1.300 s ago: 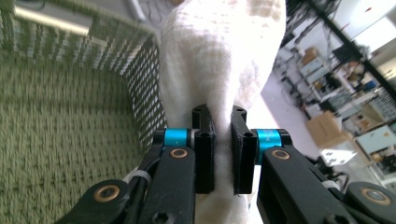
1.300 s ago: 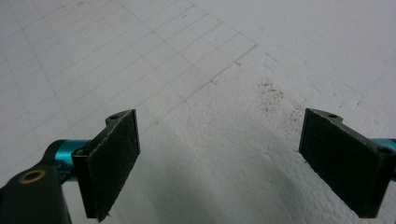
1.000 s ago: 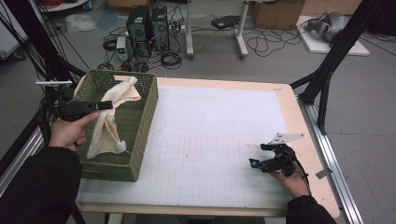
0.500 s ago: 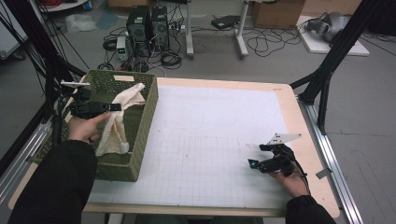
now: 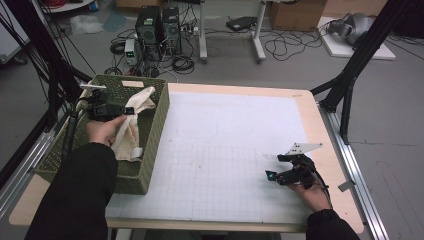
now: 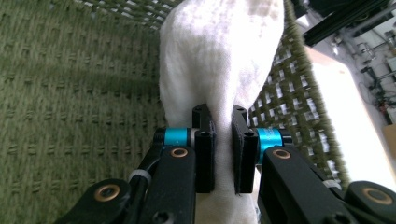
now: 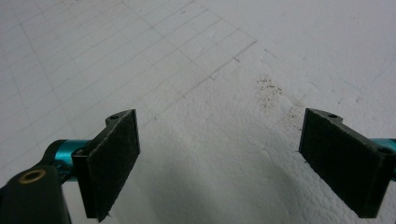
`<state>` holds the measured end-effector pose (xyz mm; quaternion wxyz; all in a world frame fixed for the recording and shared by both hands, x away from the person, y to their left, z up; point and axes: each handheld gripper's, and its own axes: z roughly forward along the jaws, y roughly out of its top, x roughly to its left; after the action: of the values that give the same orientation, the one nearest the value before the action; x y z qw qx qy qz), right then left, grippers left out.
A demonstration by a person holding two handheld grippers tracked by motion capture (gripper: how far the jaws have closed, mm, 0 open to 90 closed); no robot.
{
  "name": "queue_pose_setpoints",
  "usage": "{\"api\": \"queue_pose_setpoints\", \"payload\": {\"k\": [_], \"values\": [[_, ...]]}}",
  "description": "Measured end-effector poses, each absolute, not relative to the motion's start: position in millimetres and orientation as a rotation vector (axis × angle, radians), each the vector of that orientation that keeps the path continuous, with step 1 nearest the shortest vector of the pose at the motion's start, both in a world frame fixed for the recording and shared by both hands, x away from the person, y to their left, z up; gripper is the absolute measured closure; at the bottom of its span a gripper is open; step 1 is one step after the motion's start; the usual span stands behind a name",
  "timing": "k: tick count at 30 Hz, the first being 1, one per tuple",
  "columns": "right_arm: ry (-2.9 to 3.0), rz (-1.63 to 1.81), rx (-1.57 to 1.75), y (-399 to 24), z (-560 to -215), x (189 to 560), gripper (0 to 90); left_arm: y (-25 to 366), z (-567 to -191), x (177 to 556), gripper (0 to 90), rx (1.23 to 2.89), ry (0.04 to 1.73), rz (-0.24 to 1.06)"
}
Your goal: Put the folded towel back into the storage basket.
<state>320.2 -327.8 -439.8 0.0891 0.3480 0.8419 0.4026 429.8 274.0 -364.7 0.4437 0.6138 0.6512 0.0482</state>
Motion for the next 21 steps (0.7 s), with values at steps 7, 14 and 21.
{"api": "queue_pose_setpoints", "payload": {"k": [7, 14, 21], "values": [[2.509, 1.198, 1.028, -327, -440, 320, 11.5, 273, -369, 430, 82.1, 1.563, 1.640, 0.158], [2.509, 1.199, 1.026, -327, -440, 320, 11.5, 268, -375, 432, 81.9, 1.639, 1.689, 0.219], [2.512, 1.196, 1.012, -325, -440, 320, 11.5, 257, -392, 435, 80.8, 1.841, 1.799, 0.243]]}}
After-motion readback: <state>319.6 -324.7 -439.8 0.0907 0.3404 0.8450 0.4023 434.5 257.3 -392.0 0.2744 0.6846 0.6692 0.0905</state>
